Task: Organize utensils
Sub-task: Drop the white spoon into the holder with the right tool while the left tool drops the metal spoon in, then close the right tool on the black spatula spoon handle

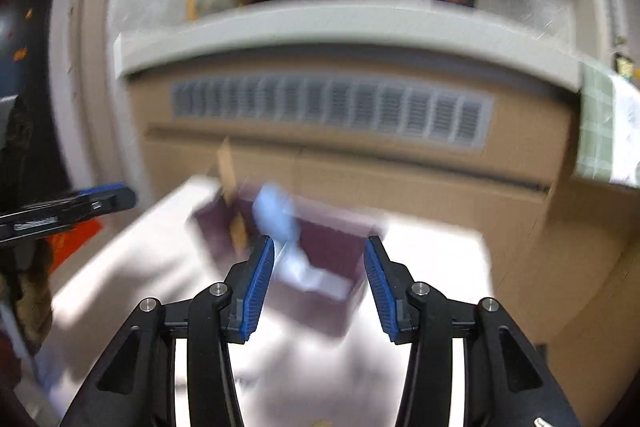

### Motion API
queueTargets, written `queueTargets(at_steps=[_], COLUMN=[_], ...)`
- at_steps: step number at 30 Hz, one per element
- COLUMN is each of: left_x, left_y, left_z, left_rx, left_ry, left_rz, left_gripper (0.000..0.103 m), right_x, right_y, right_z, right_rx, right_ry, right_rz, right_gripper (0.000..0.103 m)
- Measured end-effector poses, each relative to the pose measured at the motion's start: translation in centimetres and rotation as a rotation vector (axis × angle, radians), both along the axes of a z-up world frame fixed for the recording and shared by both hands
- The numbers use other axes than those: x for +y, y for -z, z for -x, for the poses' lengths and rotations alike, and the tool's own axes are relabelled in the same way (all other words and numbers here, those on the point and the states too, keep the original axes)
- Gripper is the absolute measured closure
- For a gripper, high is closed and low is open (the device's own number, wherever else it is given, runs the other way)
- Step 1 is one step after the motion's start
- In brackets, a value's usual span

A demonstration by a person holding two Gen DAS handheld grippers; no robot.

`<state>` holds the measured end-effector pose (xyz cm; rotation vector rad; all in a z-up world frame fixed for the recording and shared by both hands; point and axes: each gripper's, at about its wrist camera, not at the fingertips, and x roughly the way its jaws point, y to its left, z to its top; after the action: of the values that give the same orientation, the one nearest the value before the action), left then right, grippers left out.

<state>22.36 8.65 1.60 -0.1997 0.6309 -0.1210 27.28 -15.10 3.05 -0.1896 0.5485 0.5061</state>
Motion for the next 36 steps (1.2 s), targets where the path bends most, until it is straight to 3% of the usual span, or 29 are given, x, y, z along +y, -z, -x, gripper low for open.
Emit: queueTargets(at_steps=[5, 9, 11, 19, 21, 24, 29, 33, 36], left_x=[0.9, 2.3, 3.7, 5.7, 5.5, 5.5, 5.7, 5.5, 4.9], left_y=[4.6, 6.1, 6.2, 6.5, 6.7, 6.9, 7.1, 7.5, 7.9], left_z=[5.1, 7.8, 8.7, 9.0, 9.0, 8.9, 8.7, 8.5, 8.0], left_rx=[0.122, 0.158, 0.159, 0.152, 0.155, 0.161, 0.172, 0.192, 0.212], left_ry=[-0.018, -0.075, -0.108, -0.145, -0.134, -0.129, -0.132, -0.106, -0.077], left_rz=[0.034, -0.017, 0.000, 0.075, 0.079, 0.084, 0.090, 0.121, 0.149], left_gripper=[0.065, 0.065, 0.065, 0.065, 0.065, 0.065, 0.065, 0.065, 0.065], right_x=[2.9, 5.3, 6.5, 11.0, 11.5, 12.0, 11.3, 9.4, 7.8], right_y=[4.7, 7.4, 8.6, 11.5, 11.3, 10.7, 10.8, 10.7, 10.6], right_z=[4.2, 5.9, 6.6, 10.2, 9.7, 6.7, 0.2, -2.0, -2.3], right_rx=[0.151, 0.229, 0.250, 0.002, -0.020, 0.049, 0.256, 0.331, 0.378], right_ry=[-0.210, -0.301, -0.348, -0.492, -0.500, -0.450, -0.353, -0.291, -0.271], right_rz=[0.065, 0.110, 0.154, 0.493, 0.488, 0.412, 0.224, 0.124, 0.076], right_gripper=[0.061, 0.061, 0.061, 0.062, 0.064, 0.064, 0.066, 0.088, 0.092])
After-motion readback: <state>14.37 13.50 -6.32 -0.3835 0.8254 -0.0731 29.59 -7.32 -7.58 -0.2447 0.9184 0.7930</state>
